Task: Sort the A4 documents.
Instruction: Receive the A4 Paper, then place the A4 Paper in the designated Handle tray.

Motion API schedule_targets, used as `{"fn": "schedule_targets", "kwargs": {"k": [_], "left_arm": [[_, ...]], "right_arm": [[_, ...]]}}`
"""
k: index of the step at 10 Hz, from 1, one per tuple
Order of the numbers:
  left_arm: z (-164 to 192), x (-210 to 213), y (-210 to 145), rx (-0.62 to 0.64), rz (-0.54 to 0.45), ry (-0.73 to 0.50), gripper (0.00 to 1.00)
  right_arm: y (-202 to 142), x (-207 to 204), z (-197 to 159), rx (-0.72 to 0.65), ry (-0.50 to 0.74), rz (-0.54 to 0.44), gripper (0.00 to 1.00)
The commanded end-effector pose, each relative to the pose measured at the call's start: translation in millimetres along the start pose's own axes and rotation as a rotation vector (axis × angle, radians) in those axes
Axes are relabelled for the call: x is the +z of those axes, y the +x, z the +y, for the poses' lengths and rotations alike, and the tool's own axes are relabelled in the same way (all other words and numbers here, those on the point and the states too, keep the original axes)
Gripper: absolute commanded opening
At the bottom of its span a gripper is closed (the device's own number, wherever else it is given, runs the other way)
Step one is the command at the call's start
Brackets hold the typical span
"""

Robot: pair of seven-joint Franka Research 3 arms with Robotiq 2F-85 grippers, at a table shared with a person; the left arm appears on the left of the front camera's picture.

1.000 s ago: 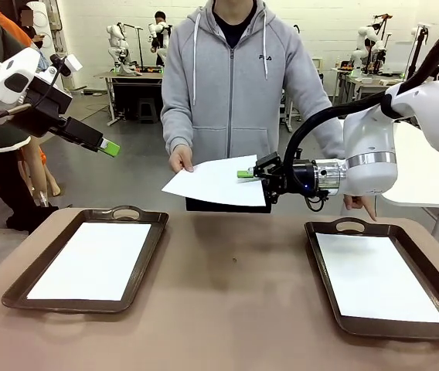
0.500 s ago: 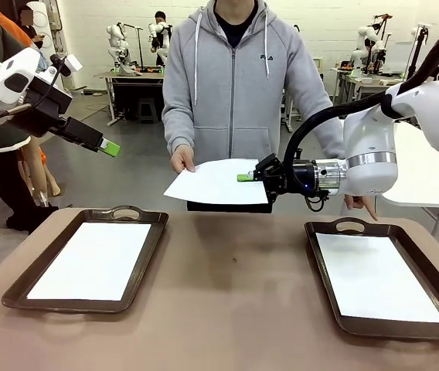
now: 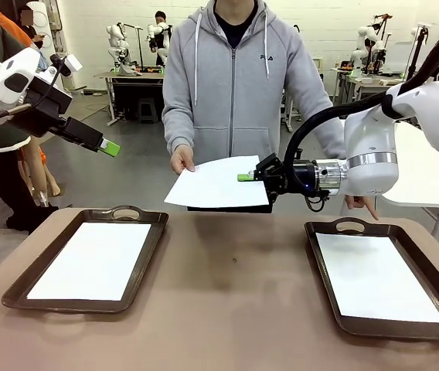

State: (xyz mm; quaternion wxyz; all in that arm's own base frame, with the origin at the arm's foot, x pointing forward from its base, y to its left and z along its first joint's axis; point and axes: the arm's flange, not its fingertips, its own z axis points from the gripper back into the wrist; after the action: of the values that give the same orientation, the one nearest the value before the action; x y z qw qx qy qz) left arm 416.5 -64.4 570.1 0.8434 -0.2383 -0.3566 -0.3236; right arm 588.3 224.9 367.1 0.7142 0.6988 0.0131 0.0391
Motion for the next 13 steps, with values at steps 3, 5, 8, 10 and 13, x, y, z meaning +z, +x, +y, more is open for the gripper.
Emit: {"fn": "schedule_targets", "kwargs": {"k": [3,5,8,10,13], "left_arm": [[2,0,-2,-0.019,-0.002,-0.012,1.0],[2,0,-2,-0.019,-0.002,-0.012,1.0],[2,0,-2,-0.019,-0.002,-0.012,1.0],[2,0,-2,-0.019,-0.002,-0.012,1.0],[2,0,-2,-0.019,-0.002,-0.012,1.0]], "right_arm": [[0,0,0,0.0,0.0,0.0,0.0],[0,0,0,0.0,0.0,0.0,0.0],[0,0,0,0.0,0.0,0.0,0.0],[0,0,0,0.0,0.0,0.0,0.0],[-9,6,5,0.032,0.004,0.043,0.01]]}}
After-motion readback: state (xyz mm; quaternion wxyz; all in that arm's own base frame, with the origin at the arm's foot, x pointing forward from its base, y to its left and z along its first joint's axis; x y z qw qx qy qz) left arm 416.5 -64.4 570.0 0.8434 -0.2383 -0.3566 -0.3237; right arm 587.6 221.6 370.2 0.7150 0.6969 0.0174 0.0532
